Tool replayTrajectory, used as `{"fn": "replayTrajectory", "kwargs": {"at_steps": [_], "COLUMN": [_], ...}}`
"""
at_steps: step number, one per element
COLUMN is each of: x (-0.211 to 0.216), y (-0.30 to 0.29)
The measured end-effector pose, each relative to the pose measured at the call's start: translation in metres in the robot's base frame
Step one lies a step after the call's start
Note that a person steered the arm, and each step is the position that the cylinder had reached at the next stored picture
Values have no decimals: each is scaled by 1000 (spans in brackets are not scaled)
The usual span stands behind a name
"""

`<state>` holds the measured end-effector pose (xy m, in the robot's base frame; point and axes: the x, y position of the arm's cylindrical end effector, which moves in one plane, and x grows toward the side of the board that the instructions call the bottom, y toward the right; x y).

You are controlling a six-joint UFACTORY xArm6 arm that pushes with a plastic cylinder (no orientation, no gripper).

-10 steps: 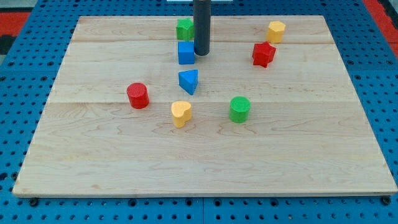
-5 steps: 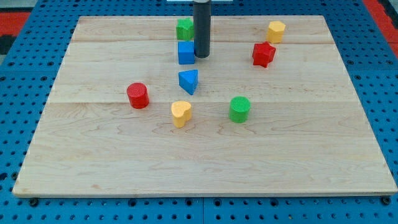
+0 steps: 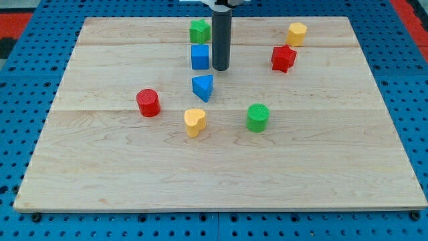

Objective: Move the blue triangle diagonal top right to the red circle

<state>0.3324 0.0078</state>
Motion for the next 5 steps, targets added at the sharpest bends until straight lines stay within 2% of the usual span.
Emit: {"fn": "replayTrajectory", "kwargs": {"at_steps": [3, 5], "x": [-62, -63], "y": [30, 28]}}
